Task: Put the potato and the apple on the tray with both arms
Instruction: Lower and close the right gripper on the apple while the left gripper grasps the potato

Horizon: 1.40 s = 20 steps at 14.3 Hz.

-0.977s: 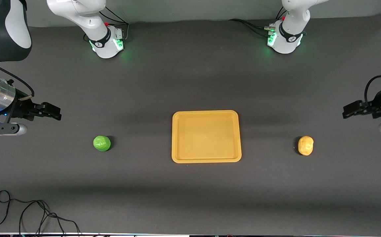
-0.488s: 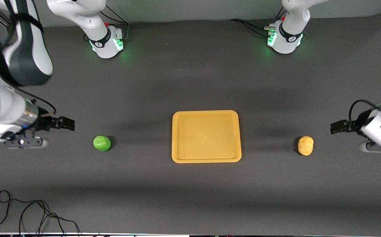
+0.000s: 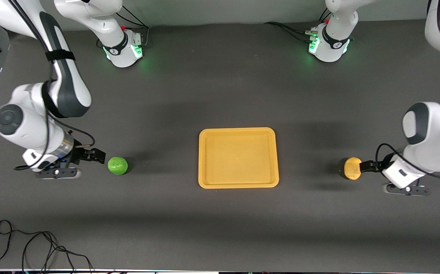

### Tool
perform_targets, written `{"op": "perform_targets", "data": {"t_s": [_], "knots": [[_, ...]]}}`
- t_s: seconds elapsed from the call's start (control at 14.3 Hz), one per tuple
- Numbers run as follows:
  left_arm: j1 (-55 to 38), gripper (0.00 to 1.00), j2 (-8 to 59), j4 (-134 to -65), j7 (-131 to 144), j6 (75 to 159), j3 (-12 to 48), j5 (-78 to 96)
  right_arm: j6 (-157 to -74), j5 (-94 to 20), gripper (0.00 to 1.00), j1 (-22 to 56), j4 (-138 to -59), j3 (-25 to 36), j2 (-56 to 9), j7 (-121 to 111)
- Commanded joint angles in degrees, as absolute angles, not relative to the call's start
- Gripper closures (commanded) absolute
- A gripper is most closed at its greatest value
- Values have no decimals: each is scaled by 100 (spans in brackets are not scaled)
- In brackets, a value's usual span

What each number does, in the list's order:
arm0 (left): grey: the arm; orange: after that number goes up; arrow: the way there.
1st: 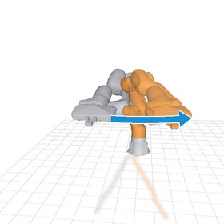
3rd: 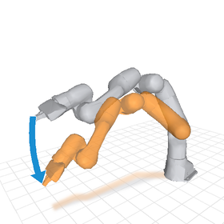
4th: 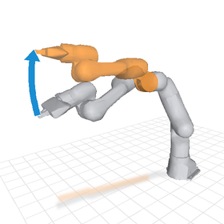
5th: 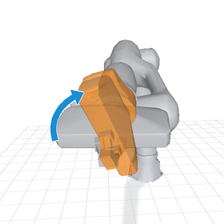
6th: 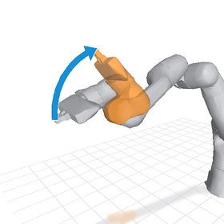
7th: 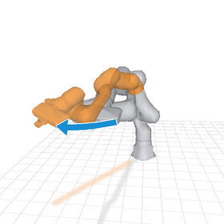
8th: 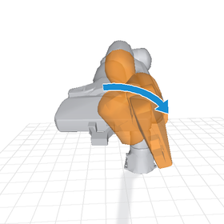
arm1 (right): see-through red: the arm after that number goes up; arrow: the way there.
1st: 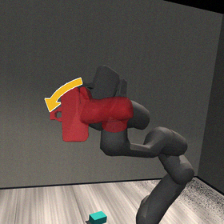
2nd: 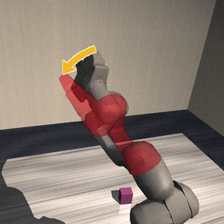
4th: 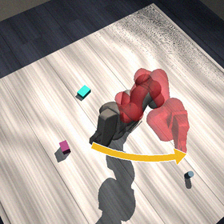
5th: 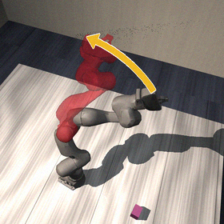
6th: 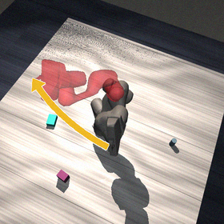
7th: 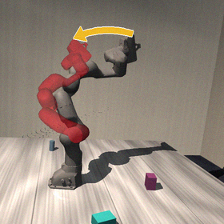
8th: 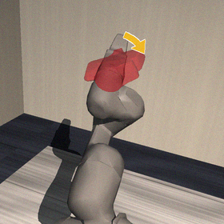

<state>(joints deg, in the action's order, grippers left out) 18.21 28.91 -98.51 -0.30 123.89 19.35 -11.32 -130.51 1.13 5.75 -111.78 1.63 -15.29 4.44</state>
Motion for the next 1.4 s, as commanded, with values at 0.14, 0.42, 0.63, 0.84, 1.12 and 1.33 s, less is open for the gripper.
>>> {"op": "perform_targets", "data": {"t_s": [0.14,0.42,0.63,0.84,1.12,1.33], "knots": [[1793,0,3322,-10186,-9,12972,1898,-1714,-13851,62,0,598,-11558,150,-2003,396],[1846,0,3401,-10467,44,13350,1898,-1705,-14527,62,0,598,-11812,149,-2425,343],[1811,3,3506,-10477,175,13473,1898,-1705,-14695,62,0,589,-11795,150,-2575,343],[1793,28,3542,-10477,220,13474,1898,-1705,-14871,62,11,589,-11795,149,-2672,352],[1758,50,3498,-10459,342,13378,1916,-1705,-14845,62,46,589,-11795,149,-2637,325],[1705,52,3140,-10415,552,12897,1986,-1626,-14792,62,71,606,-11786,149,-2540,325]]}}
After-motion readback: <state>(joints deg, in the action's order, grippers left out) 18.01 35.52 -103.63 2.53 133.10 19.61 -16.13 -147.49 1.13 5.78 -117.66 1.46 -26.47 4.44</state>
